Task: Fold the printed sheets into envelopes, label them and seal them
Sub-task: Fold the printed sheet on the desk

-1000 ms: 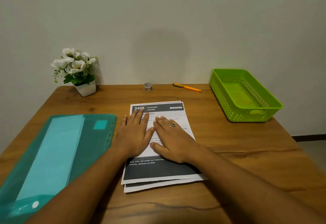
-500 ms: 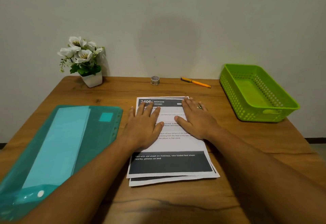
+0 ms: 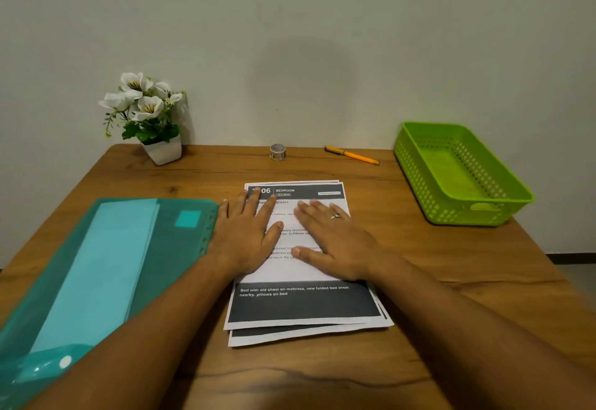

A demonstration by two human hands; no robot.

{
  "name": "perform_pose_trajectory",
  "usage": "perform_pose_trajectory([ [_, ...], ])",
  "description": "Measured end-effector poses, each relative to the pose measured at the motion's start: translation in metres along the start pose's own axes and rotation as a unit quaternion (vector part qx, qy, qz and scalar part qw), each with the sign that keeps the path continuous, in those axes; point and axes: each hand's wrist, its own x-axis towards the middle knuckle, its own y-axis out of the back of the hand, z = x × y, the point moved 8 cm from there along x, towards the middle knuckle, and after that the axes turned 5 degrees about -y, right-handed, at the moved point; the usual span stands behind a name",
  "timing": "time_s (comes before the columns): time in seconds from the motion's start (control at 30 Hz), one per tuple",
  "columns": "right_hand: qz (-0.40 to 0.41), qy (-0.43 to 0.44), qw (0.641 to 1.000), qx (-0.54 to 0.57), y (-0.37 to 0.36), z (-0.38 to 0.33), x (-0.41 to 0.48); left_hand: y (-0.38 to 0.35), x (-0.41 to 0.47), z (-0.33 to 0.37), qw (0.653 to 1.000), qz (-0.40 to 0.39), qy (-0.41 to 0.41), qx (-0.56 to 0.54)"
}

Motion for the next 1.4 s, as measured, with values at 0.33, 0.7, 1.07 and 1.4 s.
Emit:
perform_pose_trajectory([
  [0.33, 0.074, -0.198, 0.974, 0.081, 0.013, 0.079, 0.015, 0.001, 0.001, -0.002, 1.000, 0.005, -0.001, -0.012],
  [0.7, 0.197, -0.276, 0.812, 0.475, 0.020, 0.087, -0.019, 0.014, -0.006, -0.003, 0.993, 0.060, -0.017, -0.105],
  [1.07, 0.164, -0.247, 0.846, 0.443, 0.049, 0.084, -0.023, 0.043, -0.011, -0.005, 0.974, 0.164, -0.005, -0.156],
  [1.4, 0.157, -0.243, 0.902, 0.320, 0.069, 0.073, -0.029, 0.091, 0.019, 0.023, 0.986, 0.146, -0.086, -0.008],
])
